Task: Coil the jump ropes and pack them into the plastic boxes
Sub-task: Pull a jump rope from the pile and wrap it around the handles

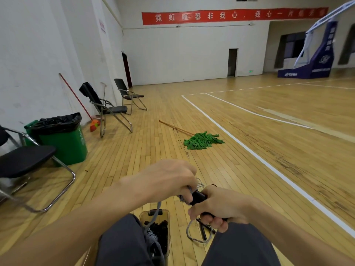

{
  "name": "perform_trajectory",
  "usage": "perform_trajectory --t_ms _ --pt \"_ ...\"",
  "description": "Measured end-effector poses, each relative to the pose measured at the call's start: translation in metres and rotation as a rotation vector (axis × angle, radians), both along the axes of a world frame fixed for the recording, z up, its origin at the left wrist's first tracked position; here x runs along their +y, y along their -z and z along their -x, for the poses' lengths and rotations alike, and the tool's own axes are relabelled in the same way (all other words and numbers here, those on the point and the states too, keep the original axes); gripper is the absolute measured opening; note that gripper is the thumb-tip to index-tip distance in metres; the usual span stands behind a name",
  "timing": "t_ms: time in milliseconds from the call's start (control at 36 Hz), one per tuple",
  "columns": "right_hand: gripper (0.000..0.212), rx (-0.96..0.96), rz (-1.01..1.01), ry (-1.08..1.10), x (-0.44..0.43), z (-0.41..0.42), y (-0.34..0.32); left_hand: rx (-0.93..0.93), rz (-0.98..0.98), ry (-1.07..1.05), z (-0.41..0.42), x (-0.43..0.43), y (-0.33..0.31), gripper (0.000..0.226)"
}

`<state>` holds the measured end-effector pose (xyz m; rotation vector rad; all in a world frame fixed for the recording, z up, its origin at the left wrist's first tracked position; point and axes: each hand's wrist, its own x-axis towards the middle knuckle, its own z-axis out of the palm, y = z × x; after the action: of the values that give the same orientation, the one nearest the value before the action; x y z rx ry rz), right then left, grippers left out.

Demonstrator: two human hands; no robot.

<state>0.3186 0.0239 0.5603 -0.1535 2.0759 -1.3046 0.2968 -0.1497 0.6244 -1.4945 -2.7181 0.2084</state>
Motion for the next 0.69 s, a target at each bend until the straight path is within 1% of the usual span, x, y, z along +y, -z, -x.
perform_trajectory --t_ms 83,167,278,333,444,500,556,611,694 --pt "0.018 0.005 -0.069 -0.049 -0.002 -0.001 -0.003 -0.057 -0.045 0.008 0.004 0.003 0.002 0.022" --pt "0.019 0.014 -0.132 -0.084 -0.002 -0.004 -0.004 -0.133 -0.084 -0.023 0.009 0.004 0.005 0.027" --pt "0.01 0.034 -0.227 -0.146 -0.004 -0.007 -0.003 -0.279 -0.098 -0.051 0.01 0.009 0.008 0.03" --pt "0.009 0.022 -0.256 -0.186 -0.006 -0.009 -0.001 -0.369 -0.109 -0.054 0.01 0.011 0.009 0.029" --pt "0.025 0.01 -0.293 -0.284 -0.007 -0.014 -0.001 -0.553 -0.157 -0.077 0.011 0.01 0.015 0.023" --pt "0.028 0.022 -0.316 -0.328 -0.008 -0.016 -0.003 -0.628 -0.173 -0.084 0.011 0.009 0.017 0.021" --pt "0.025 0.043 -0.348 -0.355 -0.008 -0.018 -0.005 -0.695 -0.188 -0.088 0.01 0.007 0.018 0.02" --pt "0.024 0.059 -0.375 -0.364 -0.007 -0.02 -0.007 -0.744 -0.201 -0.094 0.01 0.006 0.019 0.02" --pt "0.019 0.084 -0.452 -0.39 -0.007 -0.021 -0.009 -0.747 -0.18 -0.126 0.007 0.006 0.02 0.023"
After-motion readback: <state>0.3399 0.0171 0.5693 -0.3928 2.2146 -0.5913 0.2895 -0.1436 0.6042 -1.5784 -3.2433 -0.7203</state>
